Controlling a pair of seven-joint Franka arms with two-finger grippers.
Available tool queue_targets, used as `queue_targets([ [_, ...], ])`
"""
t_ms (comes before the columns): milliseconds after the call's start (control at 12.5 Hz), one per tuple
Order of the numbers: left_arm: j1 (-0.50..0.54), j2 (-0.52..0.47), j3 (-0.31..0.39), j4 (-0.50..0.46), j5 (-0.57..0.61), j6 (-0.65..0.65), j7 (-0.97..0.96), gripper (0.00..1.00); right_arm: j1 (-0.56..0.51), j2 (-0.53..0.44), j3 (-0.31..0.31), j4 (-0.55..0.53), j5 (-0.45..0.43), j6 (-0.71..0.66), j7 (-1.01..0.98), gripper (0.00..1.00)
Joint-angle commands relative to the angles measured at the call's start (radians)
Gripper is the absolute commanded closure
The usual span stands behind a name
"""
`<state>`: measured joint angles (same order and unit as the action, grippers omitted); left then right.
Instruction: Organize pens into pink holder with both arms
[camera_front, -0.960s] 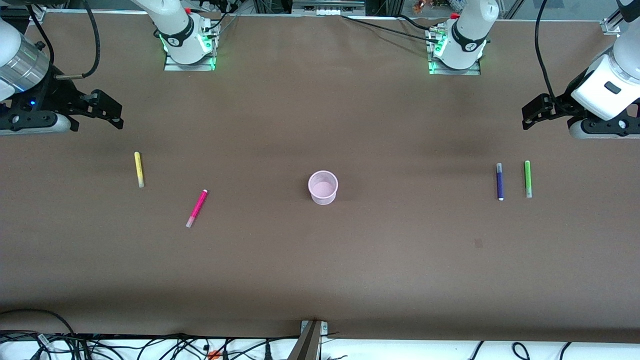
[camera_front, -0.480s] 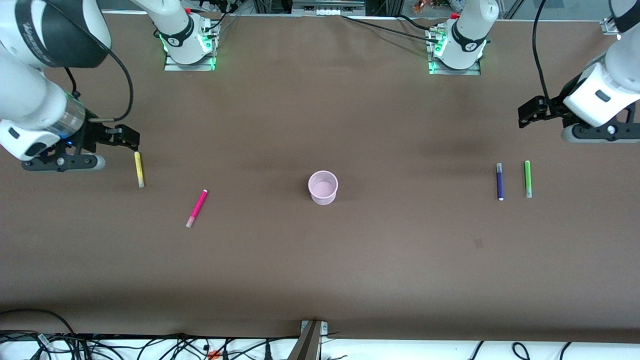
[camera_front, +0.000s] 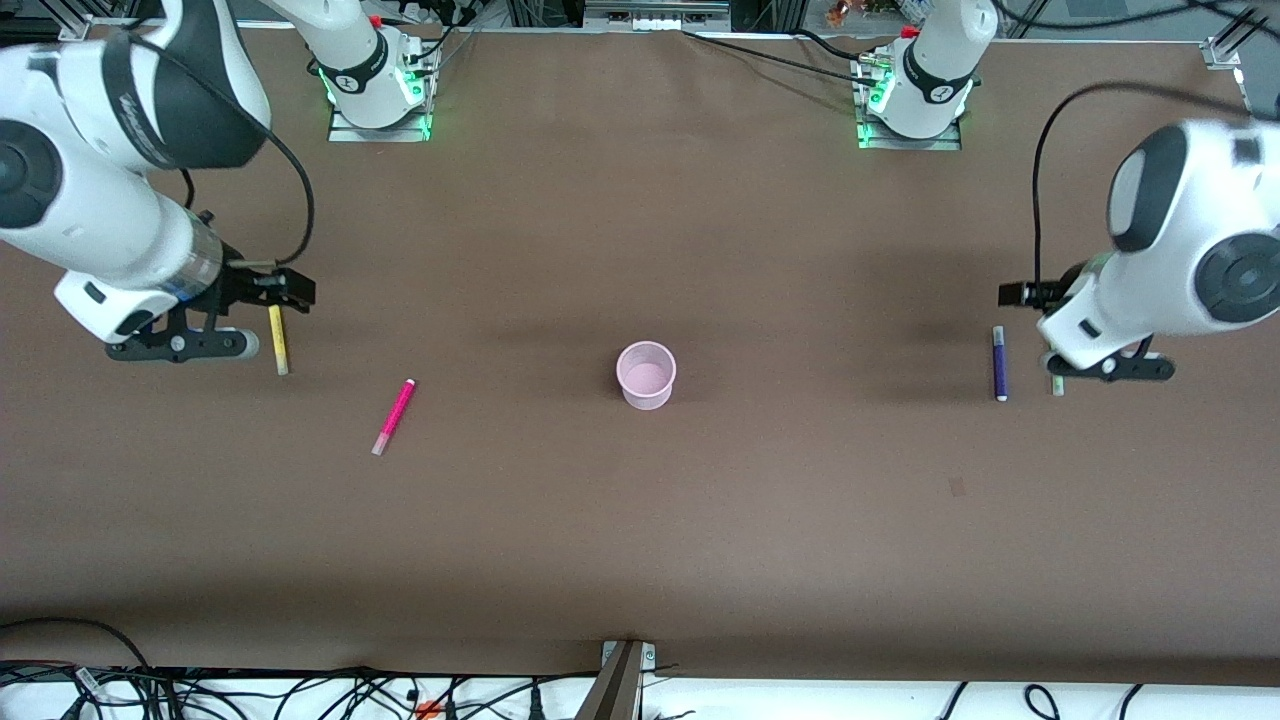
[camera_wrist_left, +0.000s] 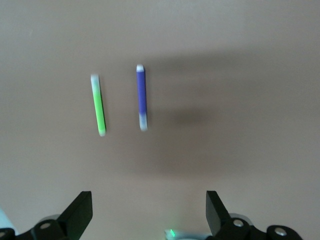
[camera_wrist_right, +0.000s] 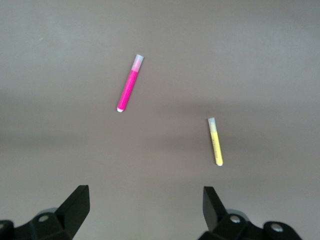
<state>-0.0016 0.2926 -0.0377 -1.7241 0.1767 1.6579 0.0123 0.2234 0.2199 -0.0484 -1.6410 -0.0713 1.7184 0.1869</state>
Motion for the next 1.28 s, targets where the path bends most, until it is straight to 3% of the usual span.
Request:
queue_targets([
  [0,0.081,-0.006,-0.002,-0.167,0.024,0.254,0.109,0.00,0.010,0.006,0.002,-0.155,0.037,0.180,0.149,0.00],
  [160,0.124,-0.010,-0.005,-0.318,0.024,0.516,0.123,0.00,0.010,0.054,0.002,-0.230,0.086,0.309,0.190,0.00],
  [320,0.124,0.020,-0.005,-0.406,0.033,0.746,0.126,0.00,0.010,0.139,0.002,-0.237,0.123,0.396,0.221,0.00],
  [640,0.141,0.153,-0.005,-0.407,0.033,0.911,0.130,0.00,0.011,0.292,0.004,-0.237,0.171,0.579,0.284,0.02],
  [800,0.166,0.195,-0.002,-0.393,0.033,0.959,0.130,0.00,0.013,0.329,0.002,-0.237,0.177,0.615,0.283,0.11],
  [960,0.170,0.203,-0.002,-0.385,0.033,0.961,0.129,0.42,0.013,0.357,0.004,-0.241,0.180,0.633,0.283,0.24],
  [1200,0.173,0.217,-0.001,-0.382,0.033,0.959,0.130,0.77,0.013,0.374,0.009,-0.241,0.211,0.644,0.278,0.48],
])
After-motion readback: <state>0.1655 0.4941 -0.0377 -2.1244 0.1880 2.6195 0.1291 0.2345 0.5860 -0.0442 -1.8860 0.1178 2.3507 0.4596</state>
